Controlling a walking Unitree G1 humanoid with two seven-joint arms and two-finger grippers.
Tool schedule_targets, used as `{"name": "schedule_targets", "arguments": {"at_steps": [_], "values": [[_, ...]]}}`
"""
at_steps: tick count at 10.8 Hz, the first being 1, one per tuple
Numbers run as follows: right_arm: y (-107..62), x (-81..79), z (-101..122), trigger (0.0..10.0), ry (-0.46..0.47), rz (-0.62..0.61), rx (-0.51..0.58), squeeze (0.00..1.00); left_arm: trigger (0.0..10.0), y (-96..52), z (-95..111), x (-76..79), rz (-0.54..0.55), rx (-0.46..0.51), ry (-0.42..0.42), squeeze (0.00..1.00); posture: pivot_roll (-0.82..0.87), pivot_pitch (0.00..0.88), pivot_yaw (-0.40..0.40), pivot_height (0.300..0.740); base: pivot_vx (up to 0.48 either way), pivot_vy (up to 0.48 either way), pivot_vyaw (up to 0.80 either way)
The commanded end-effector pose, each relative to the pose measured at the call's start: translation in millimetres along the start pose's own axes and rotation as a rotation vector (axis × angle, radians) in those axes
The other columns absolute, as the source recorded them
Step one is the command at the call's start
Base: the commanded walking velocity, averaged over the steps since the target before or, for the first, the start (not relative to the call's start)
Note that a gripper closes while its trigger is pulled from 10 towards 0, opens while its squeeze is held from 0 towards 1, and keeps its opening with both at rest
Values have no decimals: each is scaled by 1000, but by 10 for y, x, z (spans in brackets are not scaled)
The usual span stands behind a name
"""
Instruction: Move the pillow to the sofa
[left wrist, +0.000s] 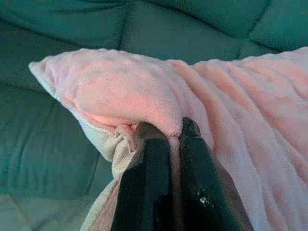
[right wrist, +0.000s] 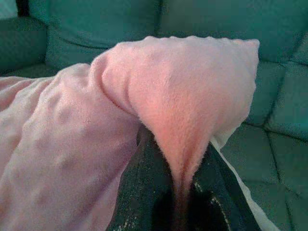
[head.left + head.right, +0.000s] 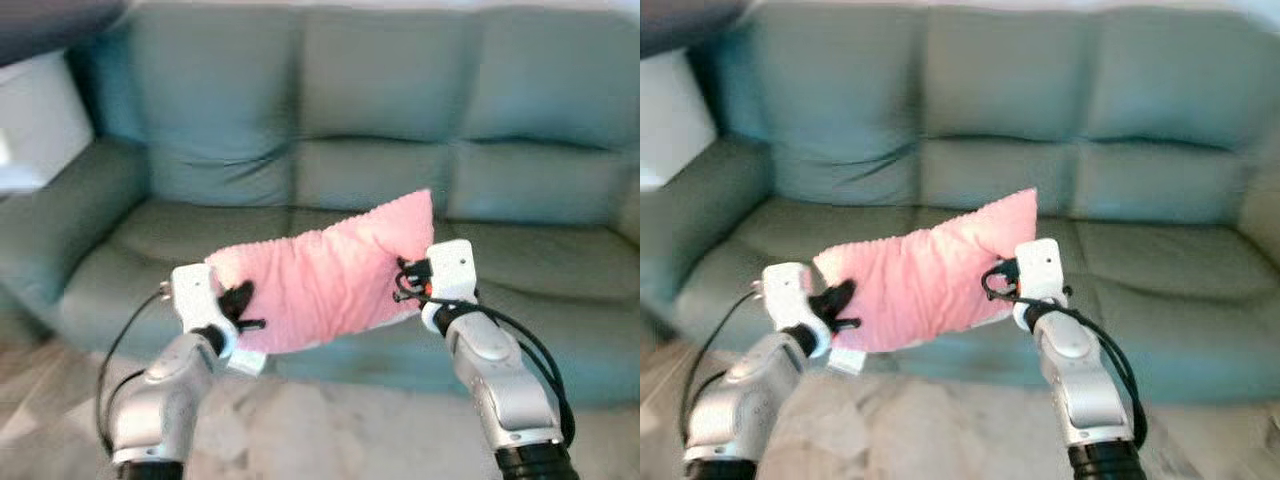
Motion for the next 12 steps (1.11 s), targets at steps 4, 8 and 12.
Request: {"name": "schedule_targets", "arguments": {"at_steps": [4, 8, 12], "values": [[18, -21, 78, 10000, 0, 0, 33, 0, 10000, 21, 40, 37, -25, 11, -60, 0, -192, 38, -22, 740, 0, 0, 180], [19, -19, 74, 10000, 1, -3, 30, 0, 10000, 27, 23, 49, -33, 3, -72, 0, -194, 40, -22, 740, 0, -240, 0], [19, -16, 72, 10000, 1, -6, 29, 0, 10000, 31, 16, 59, -38, -2, -80, 0, -195, 41, -21, 740, 0, -480, 0]]}}
Point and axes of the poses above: a point about 5 cm out from each wrist's last joint towards the gripper, its own y axis pointing out of the wrist towards the gripper, its own z axis along the axis of the wrist's last joint, x = y × z, the point moved 1 cm from there along y, pointing out of the wrist towards the gripper, and after that the axes turned 6 degrees about y, right-handed, at the moved point
